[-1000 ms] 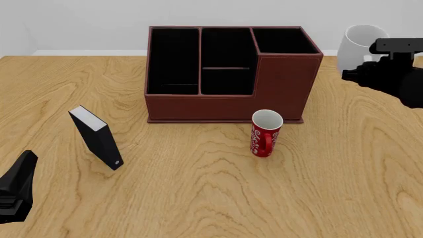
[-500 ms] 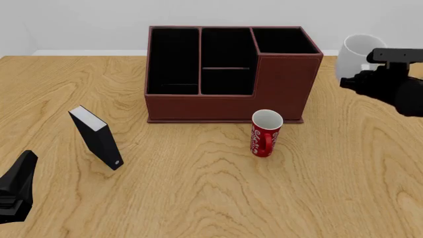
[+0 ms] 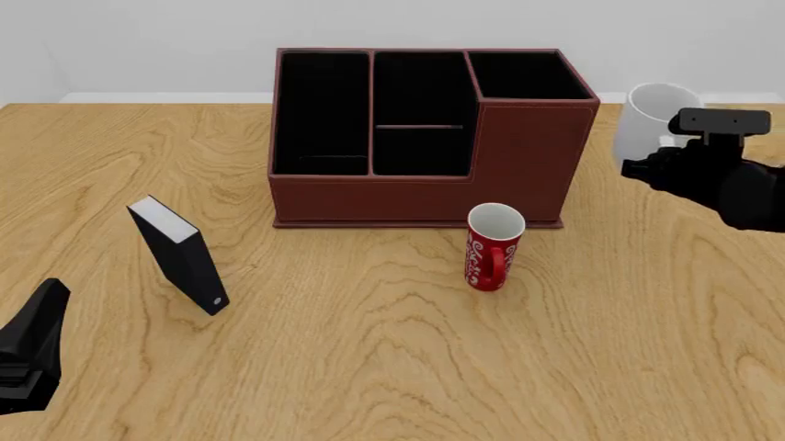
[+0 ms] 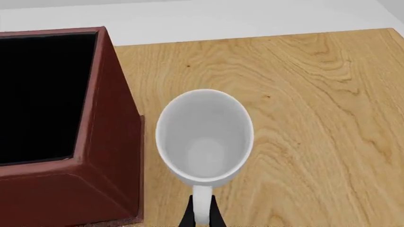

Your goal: Pick up the white mug and place it to the right of the caddy.

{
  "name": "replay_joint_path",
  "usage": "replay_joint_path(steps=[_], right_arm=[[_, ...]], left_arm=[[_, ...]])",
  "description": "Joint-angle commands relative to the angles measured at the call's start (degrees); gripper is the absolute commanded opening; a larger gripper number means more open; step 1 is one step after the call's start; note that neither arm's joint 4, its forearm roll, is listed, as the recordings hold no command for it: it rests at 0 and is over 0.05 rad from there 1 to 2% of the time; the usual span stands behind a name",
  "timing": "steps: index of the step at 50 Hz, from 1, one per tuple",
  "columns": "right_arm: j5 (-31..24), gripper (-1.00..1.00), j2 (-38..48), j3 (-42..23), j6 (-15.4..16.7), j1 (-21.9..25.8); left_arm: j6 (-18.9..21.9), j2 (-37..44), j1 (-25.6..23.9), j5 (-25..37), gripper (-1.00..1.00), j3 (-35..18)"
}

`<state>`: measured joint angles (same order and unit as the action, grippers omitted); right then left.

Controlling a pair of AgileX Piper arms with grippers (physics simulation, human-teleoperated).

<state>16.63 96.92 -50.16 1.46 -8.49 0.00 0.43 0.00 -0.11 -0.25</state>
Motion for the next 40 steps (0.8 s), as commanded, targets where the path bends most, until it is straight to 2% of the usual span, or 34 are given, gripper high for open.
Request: replay_joint_path(steps=[1,40], right_arm=[[0.89,-1.0,1.06,0.06,-0.88,0.46],[2.6,-1.0,6.02,-1.12,-2.07,1.8]], left_arm=[[0.0,0.0,0.0,0.0,1.0,0.0],[0.0,0.0,0.0,0.0,1.0,0.0]])
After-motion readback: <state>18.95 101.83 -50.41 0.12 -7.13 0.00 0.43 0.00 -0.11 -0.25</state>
